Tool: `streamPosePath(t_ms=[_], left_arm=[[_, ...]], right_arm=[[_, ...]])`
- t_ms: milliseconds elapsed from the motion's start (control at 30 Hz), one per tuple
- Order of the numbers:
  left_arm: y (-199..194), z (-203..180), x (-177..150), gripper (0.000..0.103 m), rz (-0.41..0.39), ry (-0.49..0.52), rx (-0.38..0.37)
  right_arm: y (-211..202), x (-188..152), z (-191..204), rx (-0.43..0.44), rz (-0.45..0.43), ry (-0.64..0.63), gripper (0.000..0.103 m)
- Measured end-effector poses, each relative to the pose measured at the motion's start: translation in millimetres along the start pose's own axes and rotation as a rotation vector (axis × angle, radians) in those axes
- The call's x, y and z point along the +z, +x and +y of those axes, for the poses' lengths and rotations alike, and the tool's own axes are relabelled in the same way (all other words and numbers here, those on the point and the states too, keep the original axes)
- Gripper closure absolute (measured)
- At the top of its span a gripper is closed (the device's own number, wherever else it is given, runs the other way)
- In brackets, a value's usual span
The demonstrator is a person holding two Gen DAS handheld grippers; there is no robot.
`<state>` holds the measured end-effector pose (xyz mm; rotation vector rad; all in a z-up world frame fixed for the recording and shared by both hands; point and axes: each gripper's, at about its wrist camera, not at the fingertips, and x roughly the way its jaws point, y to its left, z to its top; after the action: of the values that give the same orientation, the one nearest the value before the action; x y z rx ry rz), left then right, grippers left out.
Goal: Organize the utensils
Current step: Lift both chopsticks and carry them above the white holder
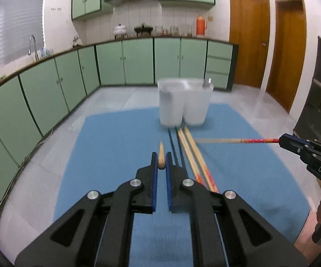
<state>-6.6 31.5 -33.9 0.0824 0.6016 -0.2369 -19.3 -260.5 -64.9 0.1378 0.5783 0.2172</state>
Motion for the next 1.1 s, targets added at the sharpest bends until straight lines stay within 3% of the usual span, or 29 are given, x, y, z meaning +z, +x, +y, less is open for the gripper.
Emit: streamPosePath(t_ms=[433, 700, 967, 1100], left_arm=[[-4.4, -2.6, 59.3, 0.097, -0.089, -0.020, -0.050], [-11.8, 2.9, 81.7, 0.097, -0.147, -0.053, -0.075], [-39.4, 5.6, 124.6, 0.097, -0.306, -0.079, -0.076], [-37.9, -2.1, 151.5, 0.097, -0.385, -0.079, -0.069]], right_arm=[[-4.1, 85.7, -15.5, 0.054, -0.085, 0.036, 0.098], [-0.1, 106.1, -16.4, 0.072, -0.097, 0.019, 0.098], [-22.5, 146.7, -20.0, 0.110, -0.206, 0.010, 0.098], [-26.6, 174.2, -20.2, 0.076, -0.281, -0.003, 0.098]])
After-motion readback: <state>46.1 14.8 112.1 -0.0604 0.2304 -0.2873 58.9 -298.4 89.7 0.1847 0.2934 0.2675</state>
